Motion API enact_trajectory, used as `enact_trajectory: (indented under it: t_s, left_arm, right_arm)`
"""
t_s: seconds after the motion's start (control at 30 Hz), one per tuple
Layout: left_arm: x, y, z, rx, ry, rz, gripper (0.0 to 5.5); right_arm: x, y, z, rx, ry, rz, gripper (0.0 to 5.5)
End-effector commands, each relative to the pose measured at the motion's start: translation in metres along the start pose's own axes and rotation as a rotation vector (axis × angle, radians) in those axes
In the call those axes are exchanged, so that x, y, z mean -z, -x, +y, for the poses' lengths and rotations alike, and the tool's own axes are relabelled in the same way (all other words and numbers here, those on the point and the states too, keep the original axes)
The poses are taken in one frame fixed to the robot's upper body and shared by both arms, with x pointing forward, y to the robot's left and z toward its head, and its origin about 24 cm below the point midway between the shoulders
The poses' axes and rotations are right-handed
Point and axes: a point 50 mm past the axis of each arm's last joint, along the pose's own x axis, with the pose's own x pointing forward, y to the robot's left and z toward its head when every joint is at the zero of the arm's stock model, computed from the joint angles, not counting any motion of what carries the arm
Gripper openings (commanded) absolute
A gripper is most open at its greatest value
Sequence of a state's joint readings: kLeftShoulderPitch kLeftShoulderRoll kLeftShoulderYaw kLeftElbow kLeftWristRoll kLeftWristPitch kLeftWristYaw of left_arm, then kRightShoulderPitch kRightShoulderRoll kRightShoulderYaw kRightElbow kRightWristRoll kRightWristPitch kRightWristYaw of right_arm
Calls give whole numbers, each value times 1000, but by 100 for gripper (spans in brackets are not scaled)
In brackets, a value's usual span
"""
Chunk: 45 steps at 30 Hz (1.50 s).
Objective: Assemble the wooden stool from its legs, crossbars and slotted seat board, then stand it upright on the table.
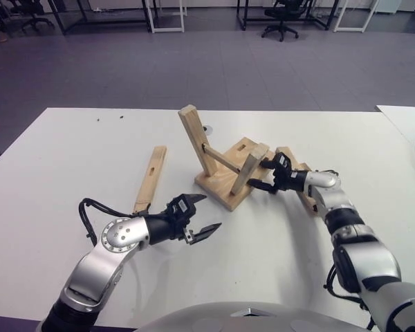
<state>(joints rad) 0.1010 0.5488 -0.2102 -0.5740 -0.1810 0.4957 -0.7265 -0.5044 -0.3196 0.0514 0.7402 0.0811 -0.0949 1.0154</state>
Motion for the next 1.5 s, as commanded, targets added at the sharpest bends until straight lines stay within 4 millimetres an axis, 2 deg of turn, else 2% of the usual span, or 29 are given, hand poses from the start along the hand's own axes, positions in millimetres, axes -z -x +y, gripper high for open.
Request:
enact_trajectory:
  t_s: [0.03, 0.1, 0.23, 0.3, 0.37, 0.5, 0.57, 0.63, 0.73, 0.8, 0.9, 0.97, 1.0, 1.07, 1.17, 1.2, 1.27, 1.37, 1.43, 1.5]
  left_arm:
    - [2, -4, 8, -95, -24, 7, 403]
    - [2, -7, 4, -100, -35, -12, 403]
    - [7, -7, 4, -110, -42, -16, 403]
    - [12, -7, 9, -140, -39, -3, 403]
    - [19, -3, 10, -152, -50, 32, 403]
    - [21, 24, 17, -146, -80, 92, 403]
    - [15, 43, 20, -98, -84, 104, 403]
    - [10, 57, 31, -91, -122, 137, 403]
    - [12, 57, 60, -189, -225, 212, 403]
    - [24, 40, 63, -151, -307, 297, 403]
    - [42, 13, 61, -86, -369, 361, 403]
    - [53, 5, 66, -79, -420, 411, 403]
    - [51, -1, 70, -104, -416, 379, 403]
    - [33, -17, 84, -182, -420, 257, 403]
    - [1, -42, 102, -229, -350, 43, 403]
    - [-5, -46, 108, -229, -331, 0, 403]
    - [1, -36, 127, -255, -317, 14, 403]
    - [29, 8, 157, -288, -301, 119, 403]
    - [37, 31, 169, -312, -318, 174, 403]
    - [33, 36, 171, -293, -338, 166, 403]
  right_arm:
    - [-20, -14, 35, 73, -41, -88, 423]
    - [-30, -19, 53, 84, -44, -102, 423]
    - [-55, -31, 99, -54, -55, -139, 423]
    - [-59, -31, 106, -53, -34, -130, 423]
    - [-61, -24, 89, 32, -23, -106, 423]
    - [-61, 7, 23, 324, -1, -33, 423]
    - [-51, 19, -5, 403, 47, 63, 423]
    - [-32, 26, -22, 419, 53, 165, 423]
    - [1, 25, -28, 362, 62, 288, 423]
    - [13, 23, -26, 313, 111, 334, 423]
    - [12, 18, -21, 236, 172, 295, 423]
    - [8, 17, -19, 207, 222, 275, 423]
    - [7, 19, -17, 193, 252, 273, 423]
    - [7, 23, -5, 118, 301, 258, 423]
    - [2, 42, 29, -74, 334, 222, 423]
    - [-3, 49, 35, -103, 345, 216, 423]
    - [-18, 64, 26, -53, 404, 228, 423]
    - [-41, 82, -12, 190, 423, 191, 423]
    - [-47, 84, -25, 272, 360, 131, 423]
    - [-43, 81, -28, 289, 305, 103, 423]
